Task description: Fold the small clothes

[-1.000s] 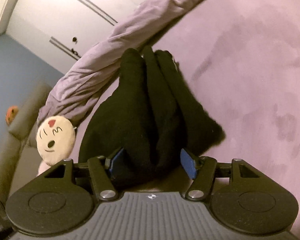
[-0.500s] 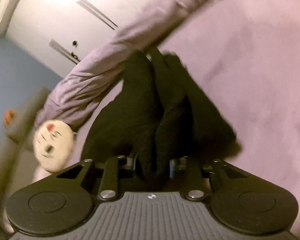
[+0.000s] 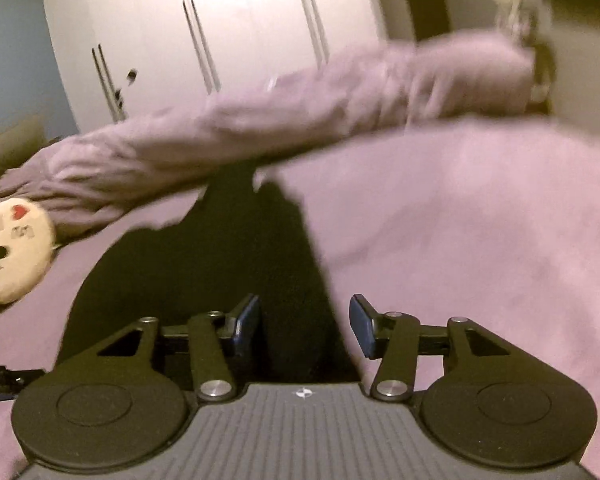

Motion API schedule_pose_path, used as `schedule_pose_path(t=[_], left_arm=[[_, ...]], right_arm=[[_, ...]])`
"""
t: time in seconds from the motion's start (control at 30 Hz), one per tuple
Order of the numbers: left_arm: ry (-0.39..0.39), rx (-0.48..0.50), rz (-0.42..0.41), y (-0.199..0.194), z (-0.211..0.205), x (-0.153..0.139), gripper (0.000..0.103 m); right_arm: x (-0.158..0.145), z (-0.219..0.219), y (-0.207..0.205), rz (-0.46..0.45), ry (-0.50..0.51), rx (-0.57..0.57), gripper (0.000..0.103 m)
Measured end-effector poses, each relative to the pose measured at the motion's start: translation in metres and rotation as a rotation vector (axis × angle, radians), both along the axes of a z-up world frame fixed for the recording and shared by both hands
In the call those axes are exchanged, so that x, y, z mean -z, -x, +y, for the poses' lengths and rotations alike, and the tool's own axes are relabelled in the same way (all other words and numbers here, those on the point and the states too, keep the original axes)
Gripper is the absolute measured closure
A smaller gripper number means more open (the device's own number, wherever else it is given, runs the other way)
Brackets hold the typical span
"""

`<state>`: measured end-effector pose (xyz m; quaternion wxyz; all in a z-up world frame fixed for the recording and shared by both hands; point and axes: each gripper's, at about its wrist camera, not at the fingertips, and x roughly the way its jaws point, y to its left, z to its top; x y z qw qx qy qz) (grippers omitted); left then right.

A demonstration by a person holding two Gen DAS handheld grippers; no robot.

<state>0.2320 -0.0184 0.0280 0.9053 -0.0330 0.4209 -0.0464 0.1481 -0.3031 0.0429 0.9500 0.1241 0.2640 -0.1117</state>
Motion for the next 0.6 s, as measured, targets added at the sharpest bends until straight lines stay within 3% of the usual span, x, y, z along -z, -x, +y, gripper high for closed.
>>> schedule_pose_path(t=[0.23,0.37,0.47,0.53,0.6], left_arm=[[-0.043,-0.02,-0.107,-0.041,-0.038,-0.011,0.008],[-0.056,-0.045,-0.172,-0.073,-0.058,-0.008,0.007],[-0.102,-0.081,-0.233,-0.097,-0.066,0.008,0.004],[-0.152,-0.118,-0.216,-0.111,-0.068,0.027,0.002],[-0.134,-0.134,-0.19,-0.119,-0.064,0.048,0.0]], right_arm=[[-0.014,0.052,-0.065,-0.086,0.157,-0.271,0.055],[-0.005,0.066,-0.123,-0.053,0.226,-0.293,0.054],[0.015,0.061,-0.153,-0.035,0.252,-0.273,0.046],[0.039,0.056,-0.162,0.016,0.298,-0.244,0.043],[0.061,0.05,-0.162,0.029,0.328,-0.236,0.04]])
